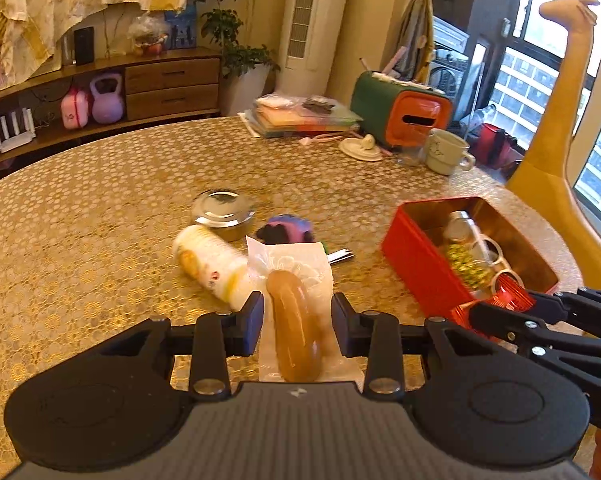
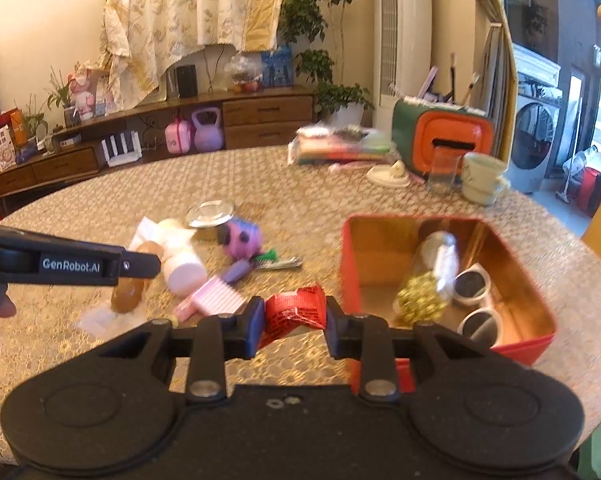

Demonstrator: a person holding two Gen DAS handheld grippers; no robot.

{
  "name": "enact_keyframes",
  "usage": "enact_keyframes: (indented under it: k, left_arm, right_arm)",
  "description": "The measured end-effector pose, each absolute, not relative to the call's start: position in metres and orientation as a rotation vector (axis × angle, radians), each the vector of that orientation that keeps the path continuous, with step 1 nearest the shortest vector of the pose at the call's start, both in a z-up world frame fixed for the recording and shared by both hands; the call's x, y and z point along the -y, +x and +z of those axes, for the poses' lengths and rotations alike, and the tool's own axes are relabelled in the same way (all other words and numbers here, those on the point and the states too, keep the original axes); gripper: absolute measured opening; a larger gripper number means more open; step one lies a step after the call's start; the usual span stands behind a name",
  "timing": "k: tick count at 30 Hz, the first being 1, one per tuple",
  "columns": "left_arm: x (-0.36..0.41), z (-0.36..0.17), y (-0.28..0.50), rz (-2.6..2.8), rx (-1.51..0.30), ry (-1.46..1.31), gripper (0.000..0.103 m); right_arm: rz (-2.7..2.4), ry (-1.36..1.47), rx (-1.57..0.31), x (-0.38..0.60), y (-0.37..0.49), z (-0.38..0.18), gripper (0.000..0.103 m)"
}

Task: Organize rigid objects
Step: 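Carry the sausage over the tin with the left tool while the right tool drops the red packet inside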

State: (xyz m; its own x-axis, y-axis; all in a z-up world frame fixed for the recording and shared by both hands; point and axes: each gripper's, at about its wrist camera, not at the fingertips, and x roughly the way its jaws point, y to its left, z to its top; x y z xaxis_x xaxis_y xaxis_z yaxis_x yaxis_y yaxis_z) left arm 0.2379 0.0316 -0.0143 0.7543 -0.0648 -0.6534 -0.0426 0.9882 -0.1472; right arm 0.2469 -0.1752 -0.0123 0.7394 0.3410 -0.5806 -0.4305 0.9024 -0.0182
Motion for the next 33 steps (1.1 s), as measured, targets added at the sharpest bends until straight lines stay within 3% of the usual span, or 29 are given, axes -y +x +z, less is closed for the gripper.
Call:
enact_keyframes:
  k: [17, 33]
  left_arm:
    - [0.056, 0.021, 0.29, -0.151, -0.701, -0.091, 0.036]
    - [0.127, 0.007, 0.362, -0.17, -0.752, 0.012, 0.036]
  right_arm:
    - [0.301, -0.113, -0.582, 0.255, 0.283, 0.001, 0.029]
    - [0.232, -0.12, -0.638, 0.312, 0.318, -0.019, 0.029]
